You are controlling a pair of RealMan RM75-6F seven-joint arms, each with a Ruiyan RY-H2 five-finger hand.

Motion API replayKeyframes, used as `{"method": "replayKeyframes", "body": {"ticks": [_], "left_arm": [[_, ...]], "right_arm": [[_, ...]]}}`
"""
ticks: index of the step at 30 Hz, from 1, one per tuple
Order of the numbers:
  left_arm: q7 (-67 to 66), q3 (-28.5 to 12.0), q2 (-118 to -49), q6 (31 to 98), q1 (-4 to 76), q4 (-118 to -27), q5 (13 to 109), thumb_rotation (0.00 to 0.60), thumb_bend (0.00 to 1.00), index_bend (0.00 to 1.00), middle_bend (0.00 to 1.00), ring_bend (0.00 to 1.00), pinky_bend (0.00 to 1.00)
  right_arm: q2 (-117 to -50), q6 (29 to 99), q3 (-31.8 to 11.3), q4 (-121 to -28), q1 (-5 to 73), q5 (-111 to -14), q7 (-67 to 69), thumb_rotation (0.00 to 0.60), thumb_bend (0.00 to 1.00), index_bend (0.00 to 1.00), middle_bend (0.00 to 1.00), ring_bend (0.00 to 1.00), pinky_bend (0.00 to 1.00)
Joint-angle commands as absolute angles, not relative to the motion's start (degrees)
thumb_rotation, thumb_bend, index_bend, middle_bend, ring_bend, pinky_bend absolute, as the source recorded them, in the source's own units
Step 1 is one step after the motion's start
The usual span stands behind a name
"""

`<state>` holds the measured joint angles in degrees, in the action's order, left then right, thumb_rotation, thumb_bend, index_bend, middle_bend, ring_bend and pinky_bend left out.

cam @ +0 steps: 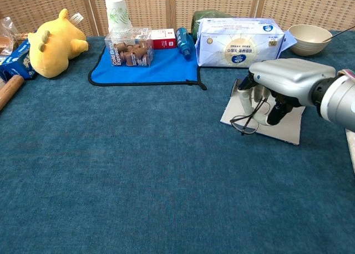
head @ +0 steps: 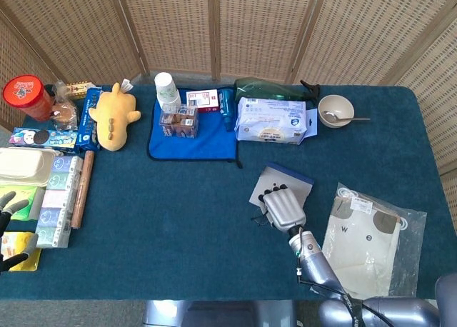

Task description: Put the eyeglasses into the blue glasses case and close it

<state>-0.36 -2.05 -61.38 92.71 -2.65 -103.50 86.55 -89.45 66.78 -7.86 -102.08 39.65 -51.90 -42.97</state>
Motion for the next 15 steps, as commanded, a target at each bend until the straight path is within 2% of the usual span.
{"method": "replayKeyframes", "body": {"ticks": [1, 10, 12, 15], "left_arm": [[-0.34, -2.06, -61.34, 92.72, -2.66, -103.50, 86.53, 0.600, 0.30, 0.21, 0.12, 0.00, 0.00], [-0.44, -2.10, -61.33, 92.62, -2.53, -103.58, 86.73, 0.600, 0.30, 0.21, 0.12, 0.00, 0.00], [-0.47, -2.14, -61.37, 92.61, -2.50, -103.62, 86.73, 0.600, 0.30, 0.21, 0.12, 0.00, 0.00], [-0.55, -2.18, -61.39, 92.61, -2.45, -103.63, 86.79, 0.600, 0.30, 0.21, 0.12, 0.00, 0.00]], "right_arm": [[-89.89, 66.33, -8.59, -100.51, 40.10, -49.74, -43.18, 0.600, 0.42, 0.64, 0.46, 0.39, 0.35], [-89.82, 66.86, -9.46, -98.25, 39.99, -46.22, -42.55, 0.600, 0.41, 0.62, 0.44, 0.37, 0.35], [-89.77, 67.33, -9.38, -98.10, 39.91, -46.04, -42.70, 0.600, 0.41, 0.60, 0.42, 0.35, 0.35], [-89.71, 67.81, -9.29, -98.37, 39.76, -45.84, -42.73, 0.600, 0.40, 0.51, 0.37, 0.30, 0.35]]}}
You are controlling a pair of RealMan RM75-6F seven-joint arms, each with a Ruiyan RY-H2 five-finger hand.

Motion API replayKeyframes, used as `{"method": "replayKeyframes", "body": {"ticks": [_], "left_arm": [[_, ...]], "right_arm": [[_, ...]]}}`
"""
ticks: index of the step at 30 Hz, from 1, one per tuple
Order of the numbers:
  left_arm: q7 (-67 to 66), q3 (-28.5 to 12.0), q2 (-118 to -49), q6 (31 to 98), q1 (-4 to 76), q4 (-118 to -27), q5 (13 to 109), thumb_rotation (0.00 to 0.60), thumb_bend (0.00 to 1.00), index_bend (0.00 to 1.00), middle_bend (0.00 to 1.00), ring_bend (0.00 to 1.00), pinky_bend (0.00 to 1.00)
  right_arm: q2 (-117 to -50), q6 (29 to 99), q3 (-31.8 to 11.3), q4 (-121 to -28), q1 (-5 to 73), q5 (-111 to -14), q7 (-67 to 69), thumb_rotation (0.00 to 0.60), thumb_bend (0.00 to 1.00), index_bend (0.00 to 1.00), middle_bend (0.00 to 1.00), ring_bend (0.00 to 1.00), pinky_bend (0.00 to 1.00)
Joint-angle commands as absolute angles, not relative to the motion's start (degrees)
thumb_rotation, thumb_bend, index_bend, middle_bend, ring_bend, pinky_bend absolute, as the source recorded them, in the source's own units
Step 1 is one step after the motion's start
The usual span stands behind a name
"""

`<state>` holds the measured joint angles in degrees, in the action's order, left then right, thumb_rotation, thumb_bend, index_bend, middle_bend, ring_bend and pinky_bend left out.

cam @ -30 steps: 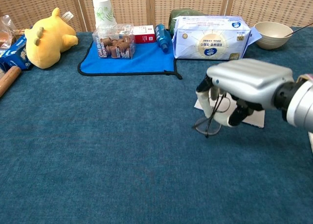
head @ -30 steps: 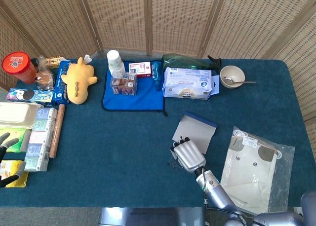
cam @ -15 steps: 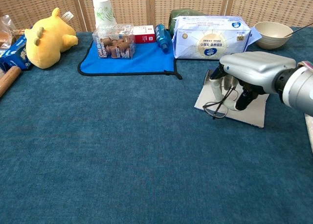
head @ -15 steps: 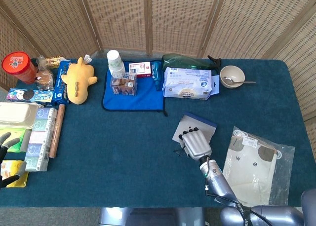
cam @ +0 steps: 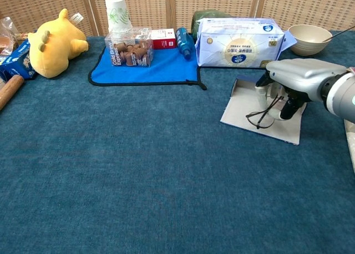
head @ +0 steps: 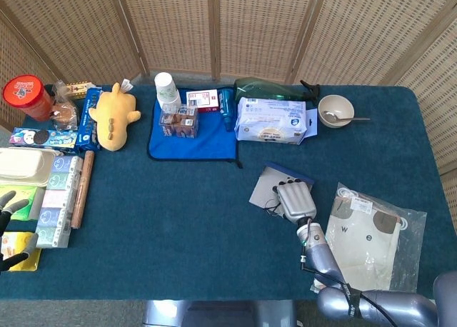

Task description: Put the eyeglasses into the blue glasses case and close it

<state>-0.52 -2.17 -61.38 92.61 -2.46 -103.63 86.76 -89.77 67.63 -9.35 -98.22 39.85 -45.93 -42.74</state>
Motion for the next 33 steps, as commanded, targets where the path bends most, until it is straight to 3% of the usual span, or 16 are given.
{"method": "replayKeyframes", "body": {"ticks": [1, 5, 12, 17, 25, 33], "left_arm": [[-0.61, -2.17, -61.39, 92.61, -2.44, -103.65, 86.84, 0.600, 0.30, 0.21, 0.12, 0.00, 0.00], [-0.56, -2.12, -61.34, 92.67, -2.40, -103.77, 87.17, 0.600, 0.30, 0.21, 0.12, 0.00, 0.00], [-0.34, -2.02, -61.36, 92.87, -2.45, -103.69, 87.58, 0.600, 0.30, 0.21, 0.12, 0.00, 0.00], [-0.12, -2.00, -61.32, 93.18, -2.52, -103.71, 87.94, 0.600, 0.30, 0.22, 0.12, 0.00, 0.00], [0.33, -1.96, -61.20, 93.59, -2.60, -103.85, 88.49, 0.600, 0.30, 0.22, 0.12, 0.00, 0.00], [1.14, -1.74, -61.04, 94.16, -3.20, -103.28, 88.32, 0.600, 0.30, 0.22, 0.12, 0.00, 0.00]], "right_arm": [[-89.62, 67.99, -9.18, -98.45, 39.69, -45.88, -42.79, 0.600, 0.39, 0.47, 0.36, 0.28, 0.34], [-89.33, 69.22, -8.61, -98.80, 39.08, -46.14, -42.82, 0.600, 0.39, 0.32, 0.30, 0.24, 0.32], [-88.91, 70.52, -7.92, -99.34, 38.32, -48.12, -42.13, 0.600, 0.39, 0.19, 0.24, 0.22, 0.31], [-88.45, 71.50, -6.77, -99.90, 37.52, -50.63, -41.80, 0.600, 0.39, 0.02, 0.15, 0.15, 0.28], [-89.46, 71.40, -5.45, -100.19, 37.38, -52.82, -42.72, 0.600, 0.33, 0.00, 0.07, 0.07, 0.24], [-91.15, 72.34, -8.20, -97.66, 37.93, -53.99, -42.04, 0.600, 0.30, 0.00, 0.07, 0.07, 0.24]]}}
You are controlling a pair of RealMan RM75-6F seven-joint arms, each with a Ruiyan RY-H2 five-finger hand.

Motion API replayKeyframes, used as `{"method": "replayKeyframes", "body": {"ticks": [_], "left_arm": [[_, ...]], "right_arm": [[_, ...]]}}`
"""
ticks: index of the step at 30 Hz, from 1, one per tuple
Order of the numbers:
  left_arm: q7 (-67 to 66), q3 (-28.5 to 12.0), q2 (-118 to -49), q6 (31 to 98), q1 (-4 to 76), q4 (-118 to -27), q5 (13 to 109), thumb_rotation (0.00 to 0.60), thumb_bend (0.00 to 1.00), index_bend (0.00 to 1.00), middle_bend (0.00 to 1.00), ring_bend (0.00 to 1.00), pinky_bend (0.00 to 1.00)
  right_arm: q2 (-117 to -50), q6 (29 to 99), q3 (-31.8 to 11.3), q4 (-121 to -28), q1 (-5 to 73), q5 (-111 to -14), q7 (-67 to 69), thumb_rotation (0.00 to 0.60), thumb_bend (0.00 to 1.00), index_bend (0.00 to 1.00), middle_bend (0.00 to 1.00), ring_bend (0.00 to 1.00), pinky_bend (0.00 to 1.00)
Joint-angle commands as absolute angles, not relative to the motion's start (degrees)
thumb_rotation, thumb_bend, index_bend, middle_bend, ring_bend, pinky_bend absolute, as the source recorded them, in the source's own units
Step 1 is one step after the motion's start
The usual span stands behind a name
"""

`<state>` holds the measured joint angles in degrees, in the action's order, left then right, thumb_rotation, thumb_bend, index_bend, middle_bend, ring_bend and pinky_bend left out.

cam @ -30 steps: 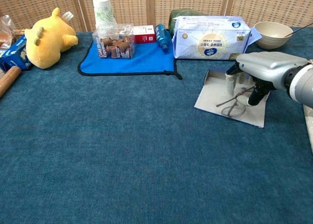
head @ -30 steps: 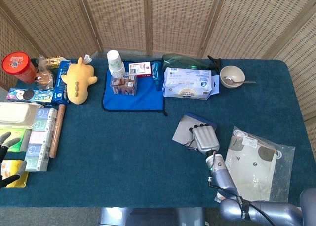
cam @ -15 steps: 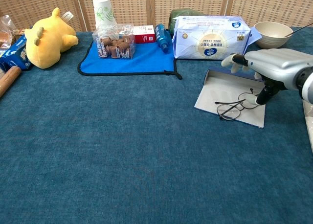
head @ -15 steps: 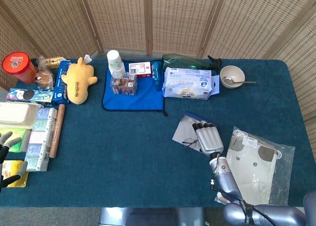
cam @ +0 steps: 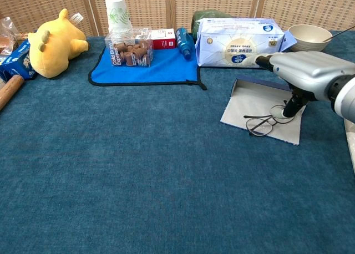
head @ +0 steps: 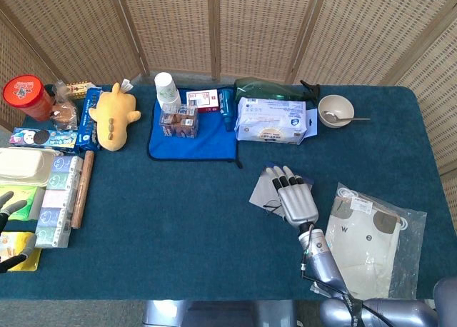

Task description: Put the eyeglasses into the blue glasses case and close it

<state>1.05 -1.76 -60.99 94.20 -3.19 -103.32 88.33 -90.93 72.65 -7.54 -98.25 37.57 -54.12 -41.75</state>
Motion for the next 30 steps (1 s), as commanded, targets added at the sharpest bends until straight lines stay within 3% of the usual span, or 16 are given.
{"method": "replayKeyframes", "body": {"ticks": [1, 30], "left_arm": [[1.20, -1.73, -61.08, 94.16, -3.21, -103.26, 88.32, 0.600, 0.30, 0.22, 0.12, 0.00, 0.00], [1.93, -2.02, -61.00, 94.89, -3.81, -102.43, 87.89, 0.600, 0.30, 0.22, 0.12, 0.00, 0.00]], "right_arm": [[-91.22, 72.11, -8.51, -97.42, 38.10, -53.77, -42.07, 0.600, 0.30, 0.00, 0.07, 0.07, 0.24], [-97.85, 67.36, -10.84, -85.68, 40.05, -52.88, -39.15, 0.600, 0.24, 0.00, 0.07, 0.05, 0.23]]}}
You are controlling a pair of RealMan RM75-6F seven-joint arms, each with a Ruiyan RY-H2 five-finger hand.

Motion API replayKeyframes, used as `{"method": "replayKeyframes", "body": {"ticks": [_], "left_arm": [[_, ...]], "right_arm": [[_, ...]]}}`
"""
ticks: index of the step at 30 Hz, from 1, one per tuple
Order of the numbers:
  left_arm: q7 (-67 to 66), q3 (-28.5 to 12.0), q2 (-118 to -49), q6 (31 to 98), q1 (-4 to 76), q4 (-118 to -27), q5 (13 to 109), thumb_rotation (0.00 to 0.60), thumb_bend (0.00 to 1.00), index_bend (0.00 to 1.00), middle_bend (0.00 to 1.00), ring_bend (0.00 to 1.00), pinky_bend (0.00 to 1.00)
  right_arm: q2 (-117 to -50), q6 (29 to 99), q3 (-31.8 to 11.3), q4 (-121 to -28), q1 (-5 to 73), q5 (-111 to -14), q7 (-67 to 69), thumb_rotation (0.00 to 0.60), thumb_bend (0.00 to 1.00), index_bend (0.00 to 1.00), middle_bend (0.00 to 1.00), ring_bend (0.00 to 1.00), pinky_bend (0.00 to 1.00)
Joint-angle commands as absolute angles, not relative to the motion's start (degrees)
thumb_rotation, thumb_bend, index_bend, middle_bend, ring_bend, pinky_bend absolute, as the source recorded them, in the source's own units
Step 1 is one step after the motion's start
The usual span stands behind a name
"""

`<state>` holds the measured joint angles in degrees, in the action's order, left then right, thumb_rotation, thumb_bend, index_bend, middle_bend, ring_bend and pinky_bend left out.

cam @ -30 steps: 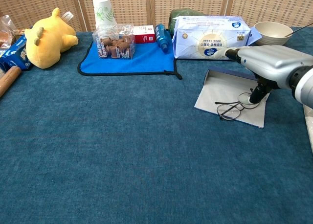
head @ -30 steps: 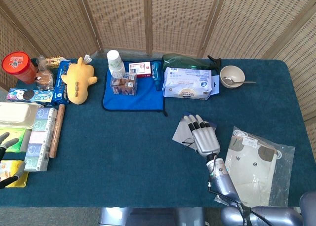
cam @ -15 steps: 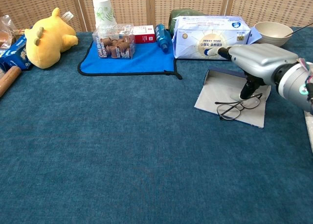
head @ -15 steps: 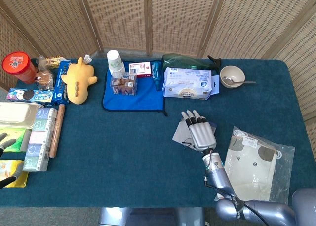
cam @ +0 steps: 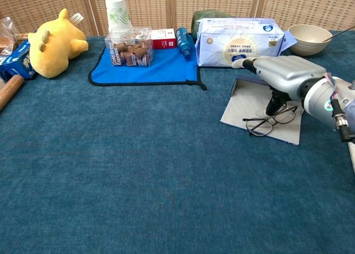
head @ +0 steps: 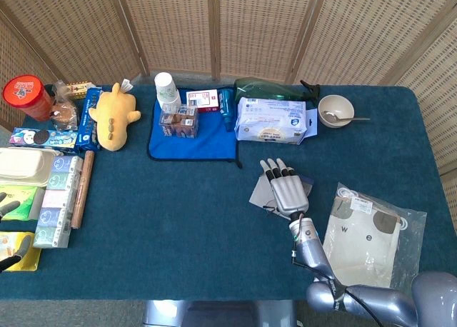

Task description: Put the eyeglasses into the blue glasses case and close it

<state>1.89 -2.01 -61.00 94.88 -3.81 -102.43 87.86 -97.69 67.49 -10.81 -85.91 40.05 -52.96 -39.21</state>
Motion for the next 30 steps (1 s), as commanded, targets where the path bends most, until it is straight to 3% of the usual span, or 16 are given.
{"method": "replayKeyframes", "body": {"ticks": [1, 9, 16, 22, 30], "left_arm": [[2.00, -2.07, -60.99, 94.97, -3.82, -102.40, 87.91, 0.600, 0.29, 0.22, 0.12, 0.00, 0.00], [2.29, -2.03, -61.00, 95.30, -4.05, -102.20, 88.04, 0.600, 0.30, 0.22, 0.12, 0.00, 0.00], [2.75, -2.00, -61.17, 95.36, -4.07, -101.84, 88.33, 0.600, 0.30, 0.22, 0.12, 0.00, 0.00], [2.98, -2.12, -61.29, 95.26, -3.95, -101.54, 88.33, 0.600, 0.29, 0.22, 0.12, 0.00, 0.00], [3.00, -2.19, -61.33, 95.36, -3.90, -101.57, 88.55, 0.600, 0.30, 0.22, 0.12, 0.00, 0.00]], "right_arm": [[-97.95, 67.29, -10.86, -85.53, 40.03, -52.85, -39.08, 0.600, 0.24, 0.00, 0.07, 0.05, 0.23], [-98.10, 67.08, -10.89, -85.31, 39.88, -52.99, -38.99, 0.600, 0.24, 0.00, 0.07, 0.05, 0.23], [-95.26, 69.45, -10.39, -91.33, 39.29, -54.31, -41.89, 0.600, 0.24, 0.00, 0.07, 0.05, 0.23], [-92.52, 71.31, -8.57, -96.72, 37.88, -54.22, -44.62, 0.600, 0.24, 0.00, 0.07, 0.05, 0.23], [-92.40, 71.24, -6.68, -96.93, 37.17, -54.93, -45.22, 0.600, 0.26, 0.00, 0.07, 0.04, 0.23]]}}
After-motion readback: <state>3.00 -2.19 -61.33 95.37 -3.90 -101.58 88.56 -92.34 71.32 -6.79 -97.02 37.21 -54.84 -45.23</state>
